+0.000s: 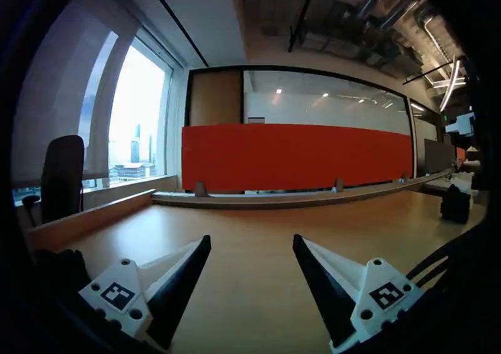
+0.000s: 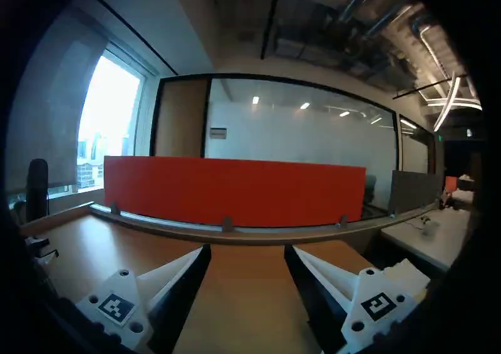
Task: Fold towel
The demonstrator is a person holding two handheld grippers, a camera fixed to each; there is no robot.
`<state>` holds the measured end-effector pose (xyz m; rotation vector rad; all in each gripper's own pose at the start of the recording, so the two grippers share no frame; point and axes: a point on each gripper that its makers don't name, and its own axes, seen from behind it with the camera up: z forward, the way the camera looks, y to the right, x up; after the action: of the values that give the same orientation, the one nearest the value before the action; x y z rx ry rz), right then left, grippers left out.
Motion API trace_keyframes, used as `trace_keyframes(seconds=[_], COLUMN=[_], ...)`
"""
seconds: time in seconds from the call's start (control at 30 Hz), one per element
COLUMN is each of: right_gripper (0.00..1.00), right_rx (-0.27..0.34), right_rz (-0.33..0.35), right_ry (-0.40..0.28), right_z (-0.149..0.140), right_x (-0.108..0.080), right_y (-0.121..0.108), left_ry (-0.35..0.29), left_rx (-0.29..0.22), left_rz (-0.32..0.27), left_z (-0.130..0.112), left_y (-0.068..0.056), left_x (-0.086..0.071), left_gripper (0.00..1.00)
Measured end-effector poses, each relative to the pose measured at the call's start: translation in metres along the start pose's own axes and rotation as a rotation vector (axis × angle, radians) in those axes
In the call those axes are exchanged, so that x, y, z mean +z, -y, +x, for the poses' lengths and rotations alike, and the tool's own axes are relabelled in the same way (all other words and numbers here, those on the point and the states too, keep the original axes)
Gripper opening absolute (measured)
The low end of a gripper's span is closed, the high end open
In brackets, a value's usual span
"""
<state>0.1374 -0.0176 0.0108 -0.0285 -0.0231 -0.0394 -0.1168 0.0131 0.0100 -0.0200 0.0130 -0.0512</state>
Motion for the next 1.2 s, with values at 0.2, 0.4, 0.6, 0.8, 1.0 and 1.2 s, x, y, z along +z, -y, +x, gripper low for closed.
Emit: trace_keyframes(seconds=[0.2,0.4,0.6,0.8,1.0,1.2], right_gripper=[0.9,0.9,0.93,0.96,0.99,1.0], right_rx=[-0.012,-0.019,-0.004,0.012,0.03,0.039], right_rz=[-0.001,-0.006,0.004,0.003,0.005,0.014], right_ry=[-0.006,-0.006,-0.002,0.0,0.006,0.016], right_z=[-0.007,-0.023,-0.042,-0.065,-0.091,-0.117], right_x=[0.002,0.003,0.002,0.002,0.002,0.001], right_y=[-0.006,-0.015,-0.018,-0.023,-0.025,-0.022], left_ry=[0.0,0.0,0.0,0.0,0.0,0.0], left_rx=[-0.001,0.0,-0.001,-0.001,-0.002,-0.001], left_rz=[0.0,0.0,0.0,0.0,0.001,0.001], left_z=[0.0,0.0,0.0,0.0,-0.001,-0.001], left_y=[0.001,0.0,0.0,-0.001,-0.001,-0.001], left_x=[0.0,0.0,0.0,0.0,-0.001,-0.001], left_gripper=[0.97,0.97,0.97,0.97,0.97,0.97])
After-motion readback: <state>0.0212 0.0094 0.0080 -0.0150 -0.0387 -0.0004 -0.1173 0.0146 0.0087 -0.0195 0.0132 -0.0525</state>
